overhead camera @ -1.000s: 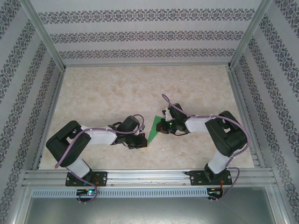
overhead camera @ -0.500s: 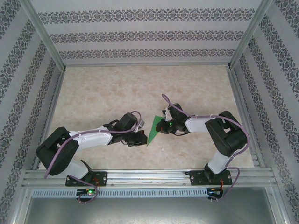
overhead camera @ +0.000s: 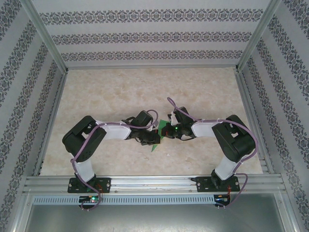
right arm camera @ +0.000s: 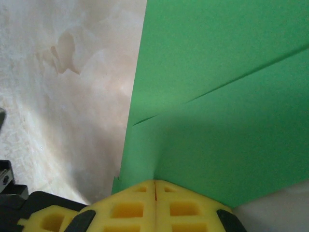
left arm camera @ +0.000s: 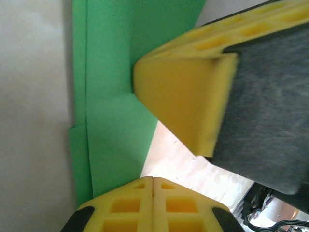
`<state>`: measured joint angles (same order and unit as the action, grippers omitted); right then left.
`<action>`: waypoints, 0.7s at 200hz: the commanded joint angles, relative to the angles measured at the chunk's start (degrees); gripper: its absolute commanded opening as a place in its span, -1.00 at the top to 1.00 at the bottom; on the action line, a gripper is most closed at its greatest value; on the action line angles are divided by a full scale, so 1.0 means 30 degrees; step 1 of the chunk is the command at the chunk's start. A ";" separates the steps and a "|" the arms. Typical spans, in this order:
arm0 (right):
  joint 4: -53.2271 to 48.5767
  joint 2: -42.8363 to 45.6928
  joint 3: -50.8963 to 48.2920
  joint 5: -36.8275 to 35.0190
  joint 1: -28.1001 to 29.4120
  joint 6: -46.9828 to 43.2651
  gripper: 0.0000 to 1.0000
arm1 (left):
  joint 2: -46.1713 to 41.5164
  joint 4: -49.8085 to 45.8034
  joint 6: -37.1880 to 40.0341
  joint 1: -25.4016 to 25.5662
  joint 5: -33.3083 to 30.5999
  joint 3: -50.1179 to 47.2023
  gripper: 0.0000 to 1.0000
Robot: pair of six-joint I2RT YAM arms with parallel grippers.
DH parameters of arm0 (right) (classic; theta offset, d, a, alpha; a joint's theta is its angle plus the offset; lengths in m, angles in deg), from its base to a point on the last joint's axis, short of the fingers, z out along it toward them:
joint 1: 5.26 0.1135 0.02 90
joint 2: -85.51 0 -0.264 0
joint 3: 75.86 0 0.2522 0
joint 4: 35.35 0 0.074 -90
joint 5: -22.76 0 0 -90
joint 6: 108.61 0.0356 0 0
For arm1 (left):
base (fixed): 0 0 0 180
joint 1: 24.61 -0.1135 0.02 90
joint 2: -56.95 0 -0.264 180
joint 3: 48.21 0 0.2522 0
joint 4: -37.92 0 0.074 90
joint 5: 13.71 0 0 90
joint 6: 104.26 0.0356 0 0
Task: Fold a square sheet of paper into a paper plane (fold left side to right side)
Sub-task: Fold the wing for the fifth time at the center of the table.
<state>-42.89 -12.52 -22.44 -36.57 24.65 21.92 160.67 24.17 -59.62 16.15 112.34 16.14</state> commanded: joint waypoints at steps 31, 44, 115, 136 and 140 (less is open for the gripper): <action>-0.3084 -0.1537 -0.0623 -0.2813 0.0227 -0.0576 1.00 | -0.0050 0.0750 0.0328 -0.0195 0.0199 -0.1417 1.00; -0.3155 -0.1612 -0.0565 -0.2871 0.0221 -0.0643 1.00 | -0.0320 0.0784 0.0321 -0.0197 0.0243 -0.1964 1.00; -0.3529 -0.1908 -0.0274 -0.2877 0.0135 -0.0877 1.00 | -0.2595 0.0770 0.0342 -0.0078 0.0499 -0.4930 1.00; -0.3709 -0.1920 -0.0099 -0.2844 0.0133 -0.1000 1.00 | -0.3351 0.0787 0.0249 -0.0020 0.0434 -0.5787 1.00; -0.3755 -0.1885 -0.0046 -0.2843 0.0137 -0.1023 1.00 | -0.3489 0.0787 0.0226 -0.0005 0.0421 -0.5948 1.00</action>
<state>-45.05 -13.44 -20.67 -36.26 24.63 21.31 152.00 31.34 -59.47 16.15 112.76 2.20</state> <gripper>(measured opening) 0.042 0.043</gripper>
